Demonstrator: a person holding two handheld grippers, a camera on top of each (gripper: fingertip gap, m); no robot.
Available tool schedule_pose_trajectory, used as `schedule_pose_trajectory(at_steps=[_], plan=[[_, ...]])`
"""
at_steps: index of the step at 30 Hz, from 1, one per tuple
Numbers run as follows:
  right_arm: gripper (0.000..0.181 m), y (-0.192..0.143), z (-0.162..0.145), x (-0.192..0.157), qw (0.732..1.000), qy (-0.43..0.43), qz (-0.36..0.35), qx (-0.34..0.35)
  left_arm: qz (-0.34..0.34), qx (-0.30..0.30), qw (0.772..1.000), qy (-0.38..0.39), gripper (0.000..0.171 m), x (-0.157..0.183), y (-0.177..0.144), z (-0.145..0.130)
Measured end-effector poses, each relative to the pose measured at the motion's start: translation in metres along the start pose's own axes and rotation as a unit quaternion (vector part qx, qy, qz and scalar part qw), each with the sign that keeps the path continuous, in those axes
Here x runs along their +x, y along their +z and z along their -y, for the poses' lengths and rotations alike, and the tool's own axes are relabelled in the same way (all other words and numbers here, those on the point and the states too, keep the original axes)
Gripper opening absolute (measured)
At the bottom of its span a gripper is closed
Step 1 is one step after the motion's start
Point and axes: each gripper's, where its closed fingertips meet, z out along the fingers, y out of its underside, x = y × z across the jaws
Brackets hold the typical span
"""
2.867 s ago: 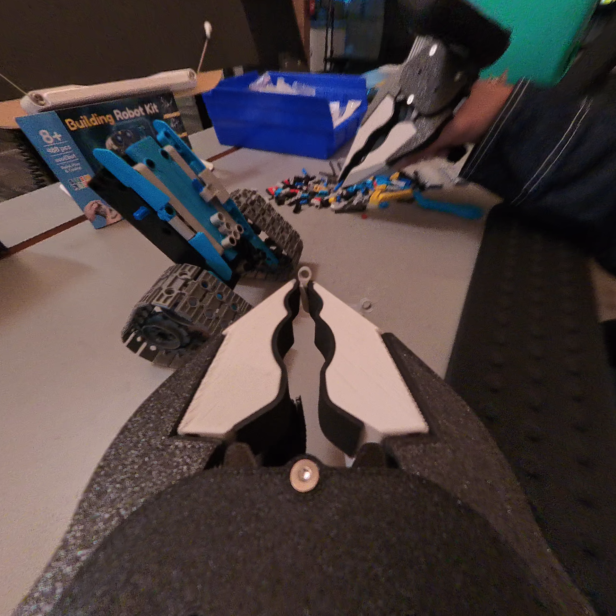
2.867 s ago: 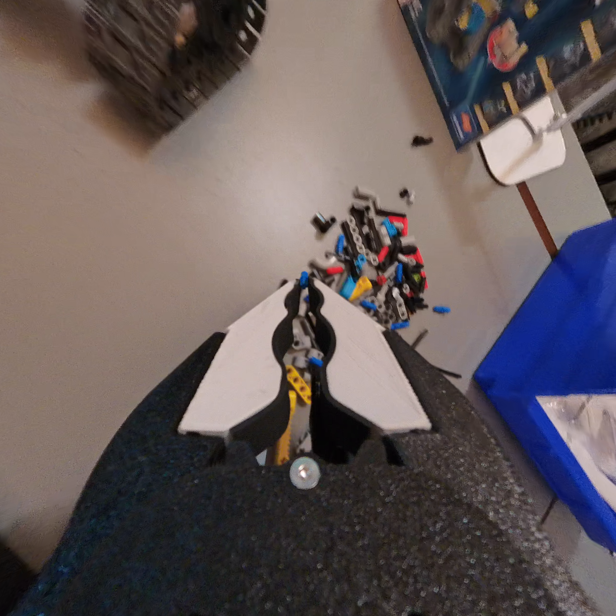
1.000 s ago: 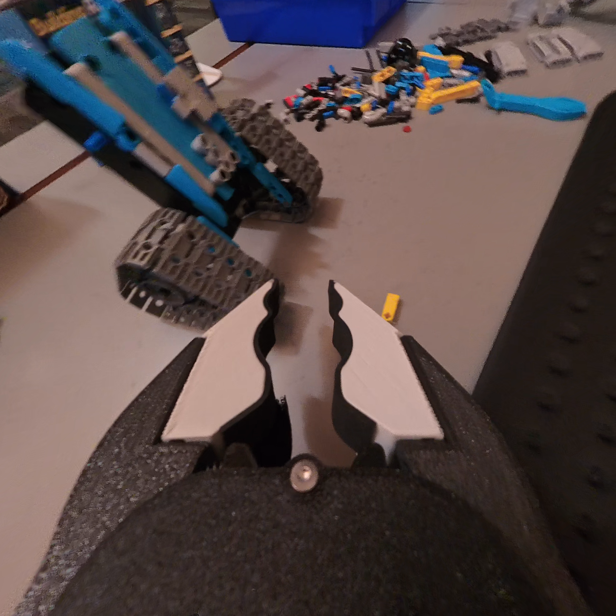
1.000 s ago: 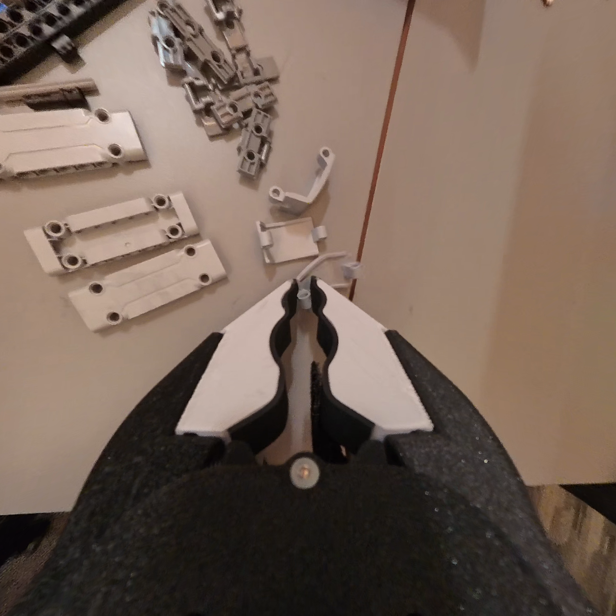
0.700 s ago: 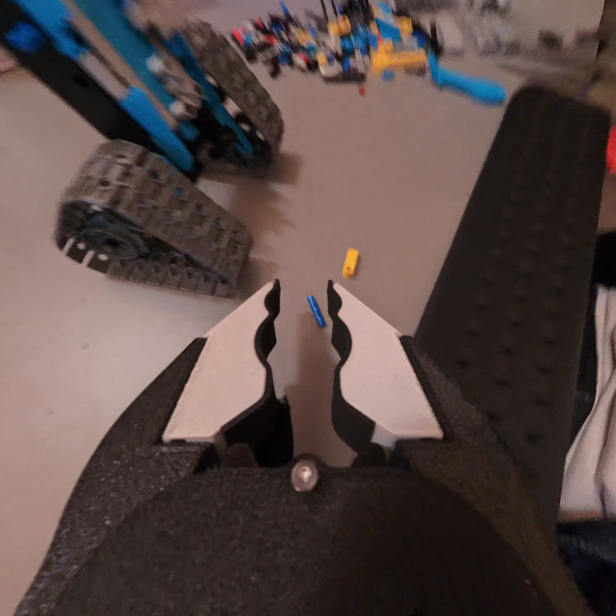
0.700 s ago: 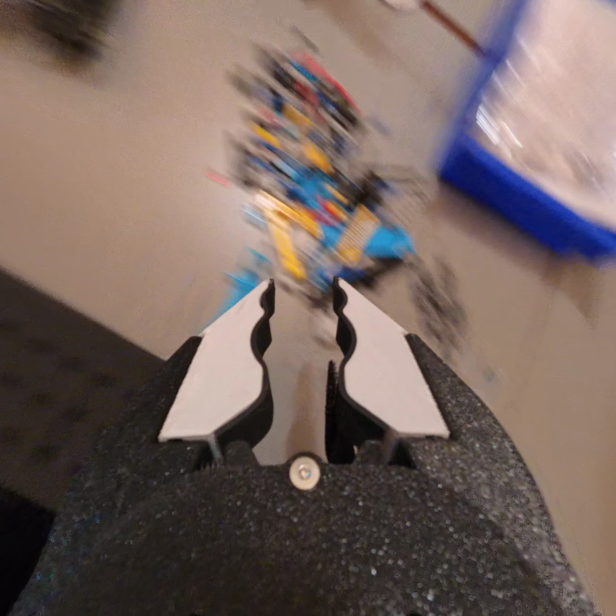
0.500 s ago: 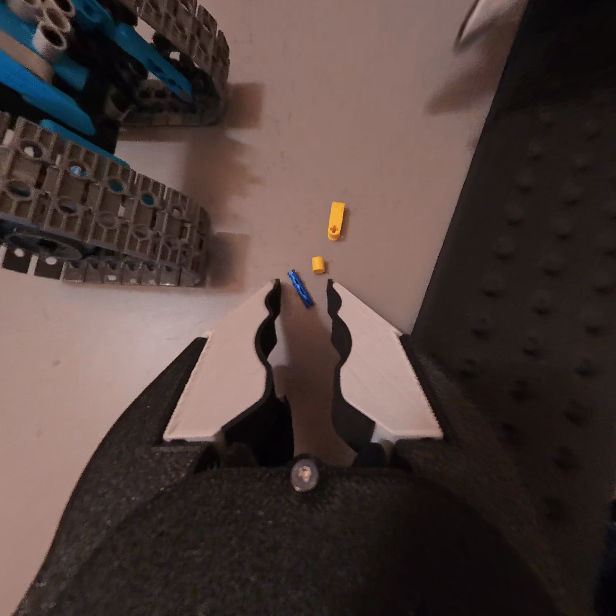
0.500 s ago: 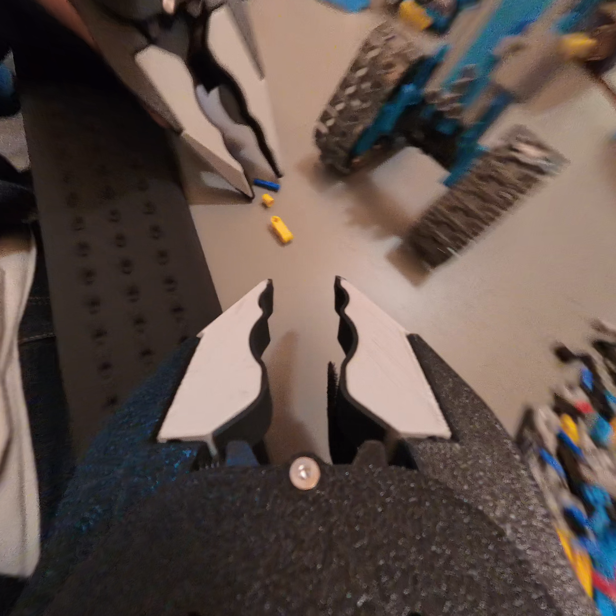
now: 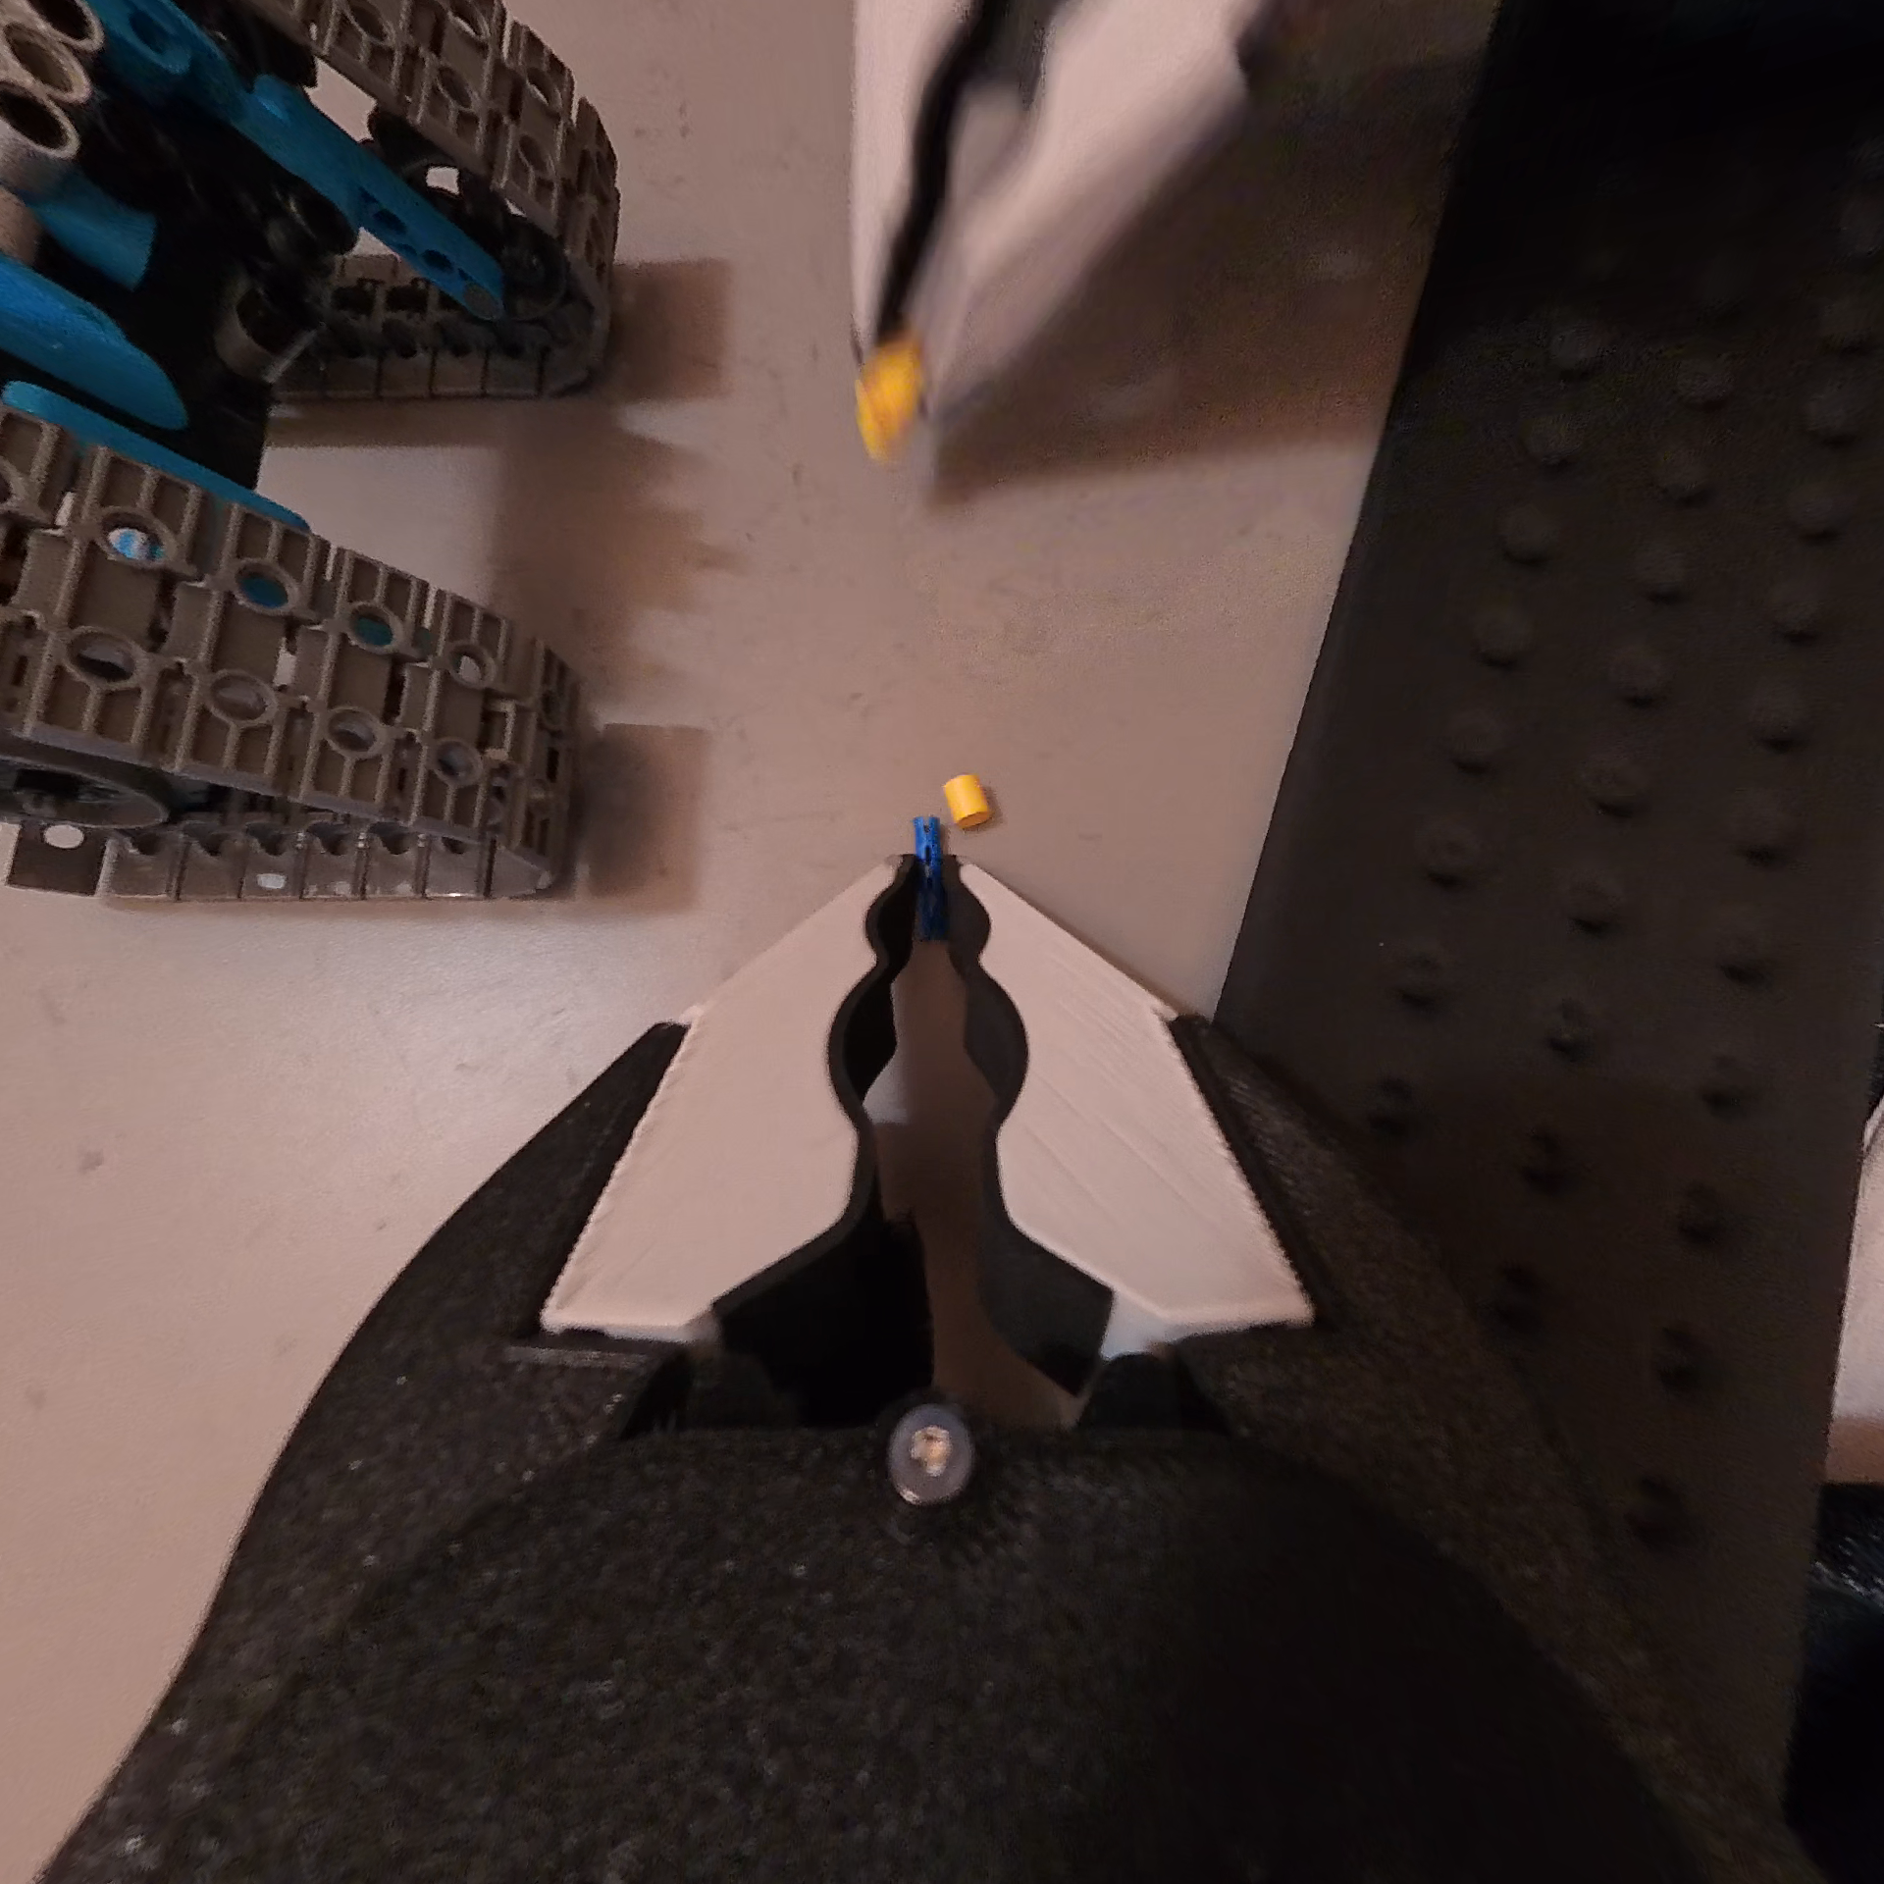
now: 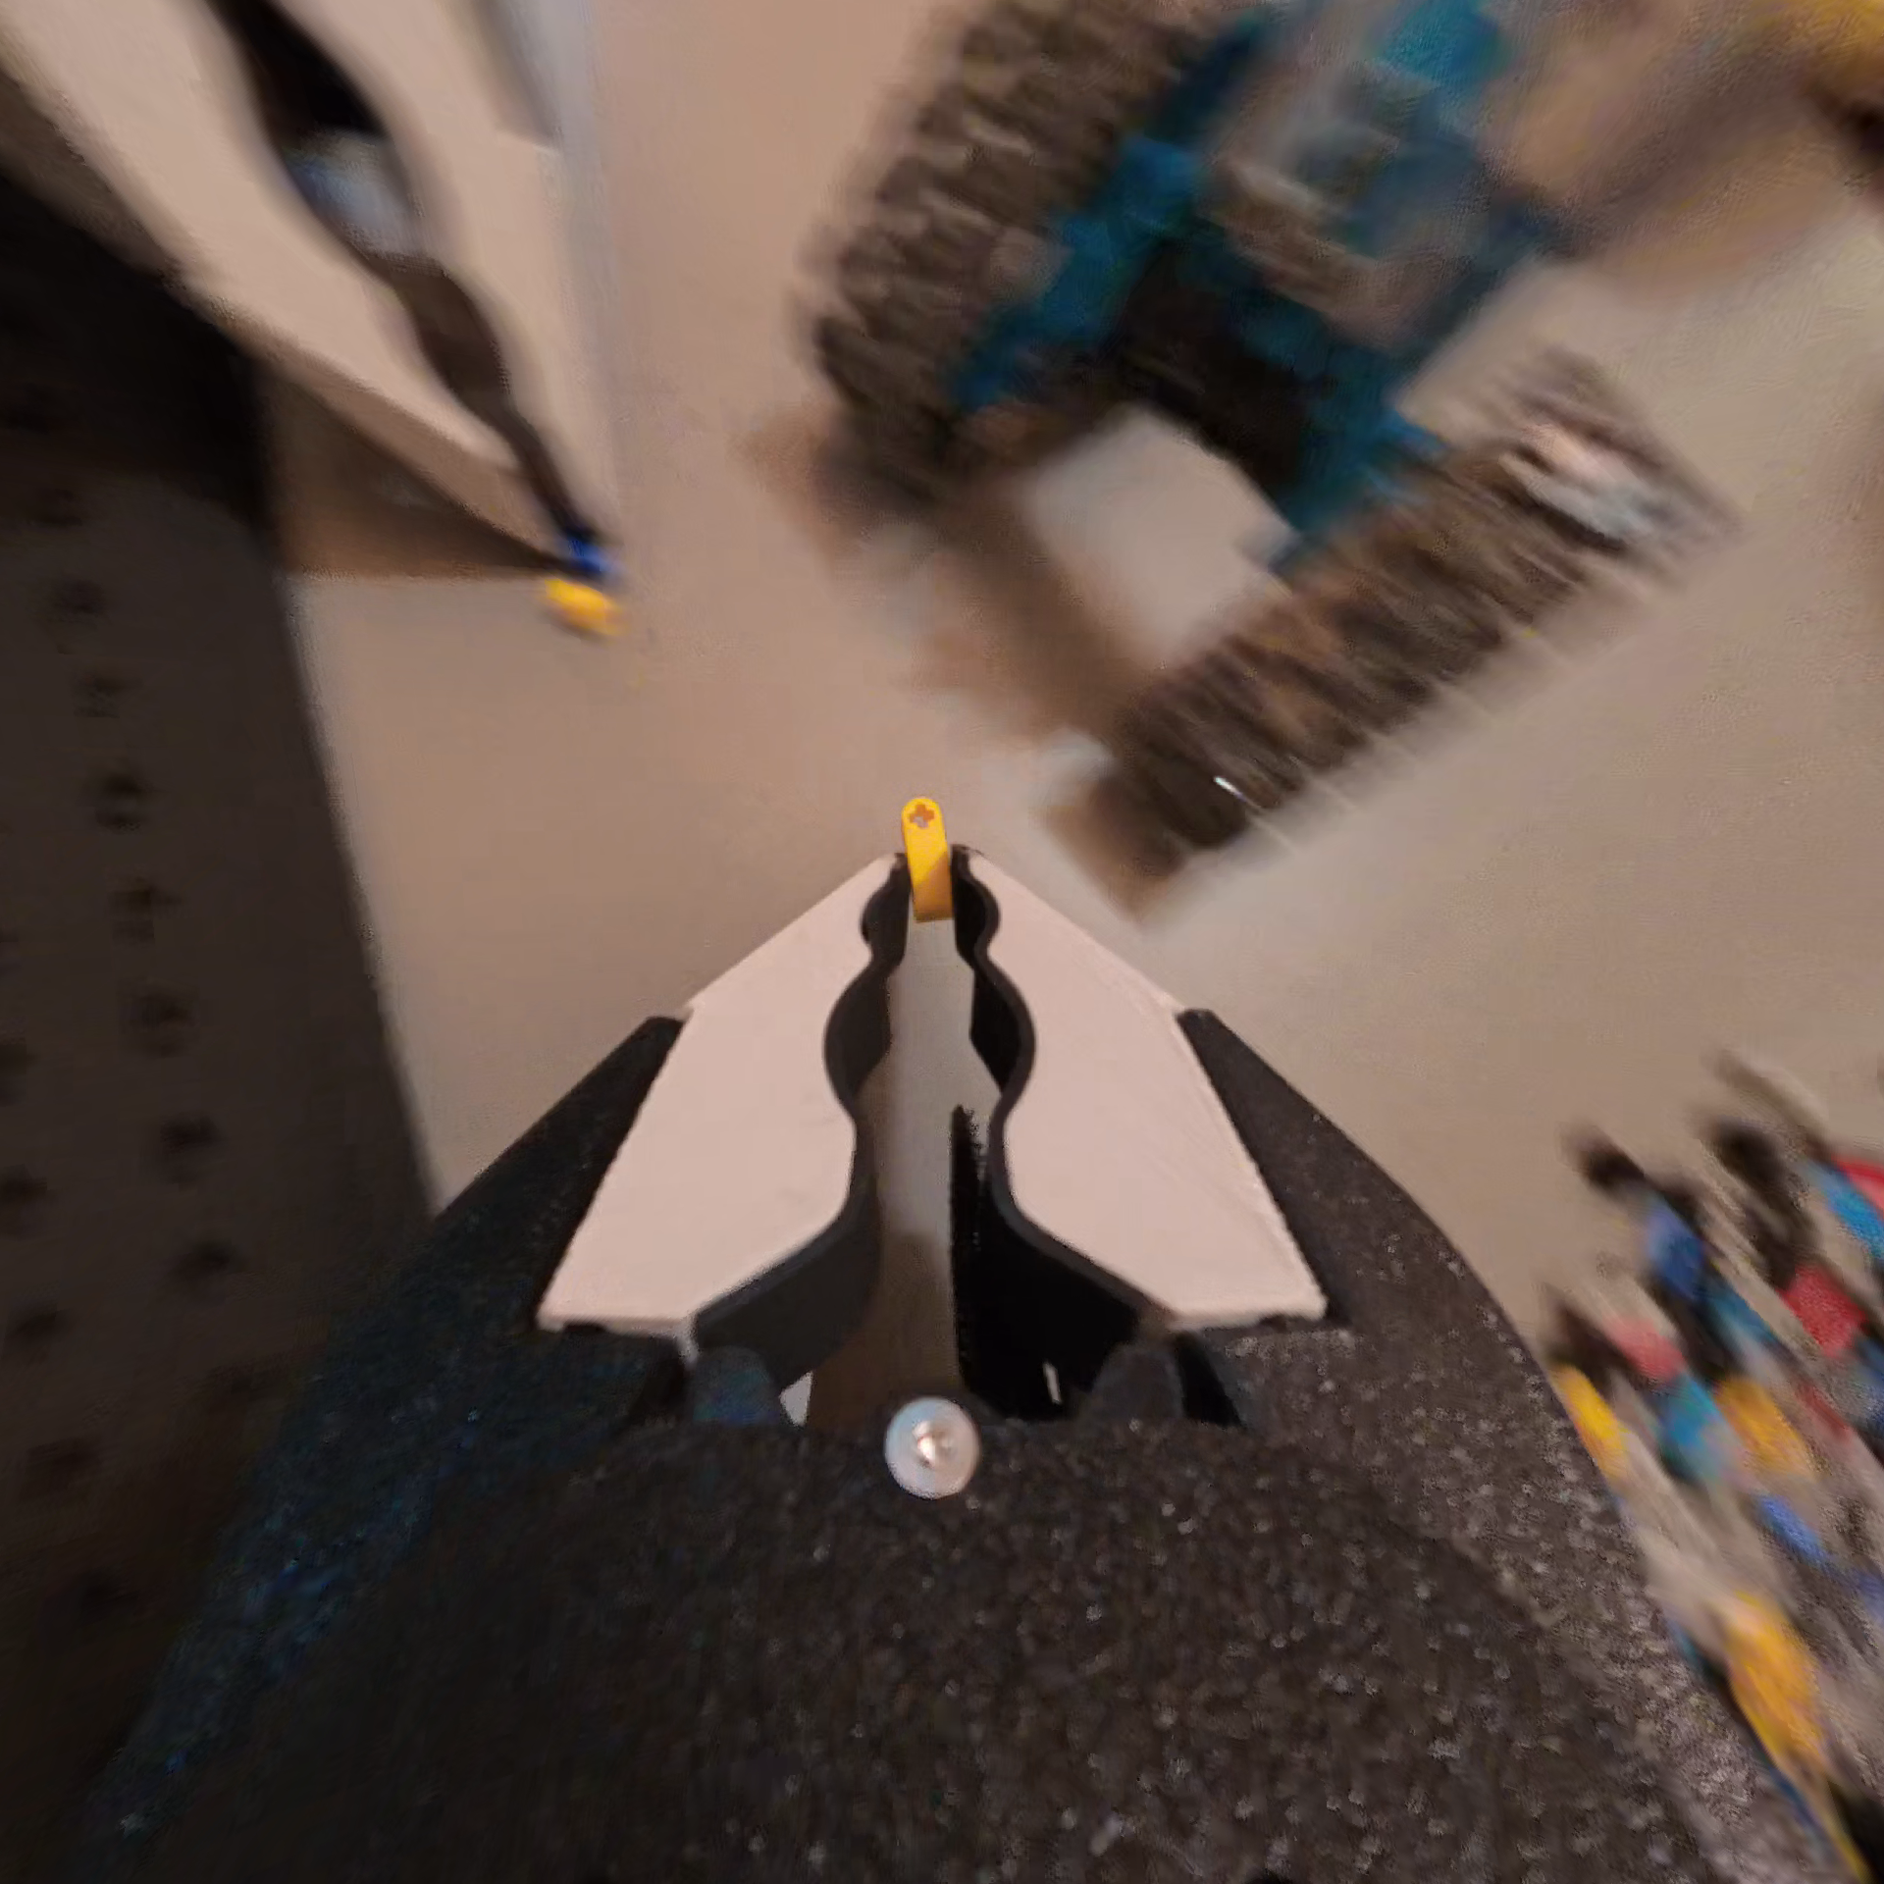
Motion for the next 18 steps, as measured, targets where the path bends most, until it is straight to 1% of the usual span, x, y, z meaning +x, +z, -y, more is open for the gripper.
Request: schedule_pose_trajectory(at_steps=[1, 2, 3, 4, 5, 7, 8, 9, 10, 12, 14, 15, 16, 17, 18], plan=[[0.006, -0.019, -0.016, 0.035, 0.998, 0.031, -0.055, -0.005, 0.000, 0.002, 1.000, 0.002, 0.003, 0.000, 0.000, 0.000], [0.006, -0.042, -0.036, 0.074, 0.990, 0.071, -0.122, -0.010, -0.001, 0.005, 1.000, 0.003, 0.002, 0.000, 0.001, 0.001], [0.006, -0.066, -0.063, 0.111, 0.974, 0.115, -0.192, -0.023, -0.003, 0.008, 1.000, 0.001, 0.003, 0.000, 0.002, 0.002], [0.006, -0.087, -0.091, 0.137, 0.957, 0.153, -0.243, -0.043, -0.006, 0.012, 1.000, -0.005, 0.003, -0.001, 0.004, 0.004], [0.006, -0.101, -0.112, 0.151, 0.947, 0.175, -0.264, -0.054, -0.010, 0.016, 1.000, -0.014, 0.003, -0.001, 0.006, 0.007], [0.006, -0.110, -0.135, 0.159, 0.938, 0.193, -0.279, -0.064, -0.013, 0.018, 0.999, -0.035, 0.003, -0.003, 0.014, 0.014], [0.007, -0.110, -0.145, 0.162, 0.934, 0.200, -0.287, -0.077, -0.013, 0.019, 0.999, -0.041, 0.003, -0.003, 0.018, 0.019], [0.011, -0.110, -0.152, 0.164, 0.929, 0.207, -0.293, -0.089, -0.010, 0.018, 0.999, -0.041, 0.003, -0.002, 0.023, 0.023], [0.015, -0.114, -0.153, 0.168, 0.923, 0.211, -0.311, -0.090, -0.004, 0.018, 0.999, -0.035, 0.003, -0.002, 0.027, 0.027], [0.027, -0.123, -0.144, 0.166, 0.920, 0.205, -0.320, -0.092, 0.027, 0.024, 0.999, -0.012, 0.003, -0.006, 0.030, 0.036], [0.030, -0.125, -0.110, 0.152, 0.933, 0.170, -0.311, -0.060, 0.059, 0.054, 0.997, -0.002, 0.003, -0.017, 0.022, 0.045], [0.030, -0.116, -0.087, 0.135, 0.947, 0.151, -0.282, -0.032, 0.075, 0.076, 0.994, -0.013, 0.003, -0.026, 0.015, 0.050], [0.030, -0.098, -0.061, 0.107, 0.966, 0.132, -0.224, -0.005, 0.089, 0.097, 0.991, -0.032, 0.003, -0.035, 0.008, 0.054], [0.032, -0.075, -0.036, 0.071, 0.983, 0.113, -0.144, 0.018, 0.095, 0.117, 0.987, -0.054, 0.003, -0.043, 0.000, 0.056], [0.035, -0.052, -0.014, 0.029, 0.994, 0.088, -0.059, 0.034, 0.092, 0.137, 0.984, -0.073, 0.003, -0.048, -0.007, 0.058]])
